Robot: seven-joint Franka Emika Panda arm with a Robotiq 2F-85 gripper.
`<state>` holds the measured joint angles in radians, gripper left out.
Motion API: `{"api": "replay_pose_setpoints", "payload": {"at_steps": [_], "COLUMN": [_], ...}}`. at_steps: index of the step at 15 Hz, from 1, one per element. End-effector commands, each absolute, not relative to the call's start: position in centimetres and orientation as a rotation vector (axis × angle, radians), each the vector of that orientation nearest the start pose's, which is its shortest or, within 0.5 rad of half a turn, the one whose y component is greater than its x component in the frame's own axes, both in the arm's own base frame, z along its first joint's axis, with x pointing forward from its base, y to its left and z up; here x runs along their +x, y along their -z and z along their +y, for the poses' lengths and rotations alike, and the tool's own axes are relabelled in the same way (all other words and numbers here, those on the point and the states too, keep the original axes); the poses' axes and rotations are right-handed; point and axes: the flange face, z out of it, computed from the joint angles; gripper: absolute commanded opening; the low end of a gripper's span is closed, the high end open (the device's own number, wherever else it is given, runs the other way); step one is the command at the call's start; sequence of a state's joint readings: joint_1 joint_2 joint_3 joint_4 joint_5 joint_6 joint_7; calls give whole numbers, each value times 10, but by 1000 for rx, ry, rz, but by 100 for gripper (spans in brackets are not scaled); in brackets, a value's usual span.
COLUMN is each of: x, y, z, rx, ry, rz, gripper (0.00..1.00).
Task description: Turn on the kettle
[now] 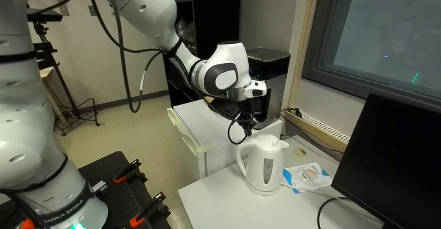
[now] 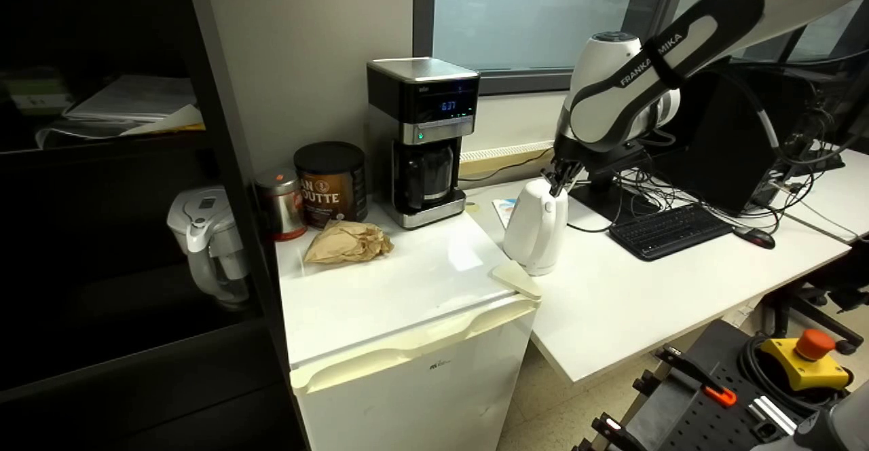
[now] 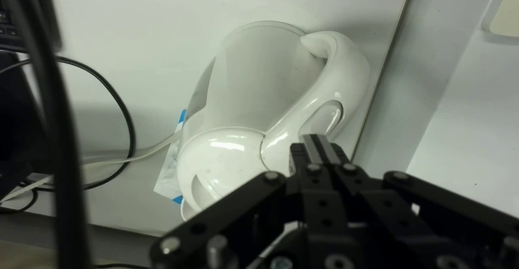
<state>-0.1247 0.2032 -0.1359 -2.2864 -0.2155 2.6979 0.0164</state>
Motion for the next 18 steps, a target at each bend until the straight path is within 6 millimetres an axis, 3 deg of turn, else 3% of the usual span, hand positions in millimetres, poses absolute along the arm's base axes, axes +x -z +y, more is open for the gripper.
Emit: {"api": "replay_pose_setpoints", "payload": {"at_steps": [1, 9, 18], "x": [538, 544, 538], "y": [-275, -263, -261], "z": [-131, -128, -138], "rx": [-3291, -3284, -3284], "ry": [345, 401, 400], "rz": [139, 127, 151], "gripper": [0, 0, 0]}}
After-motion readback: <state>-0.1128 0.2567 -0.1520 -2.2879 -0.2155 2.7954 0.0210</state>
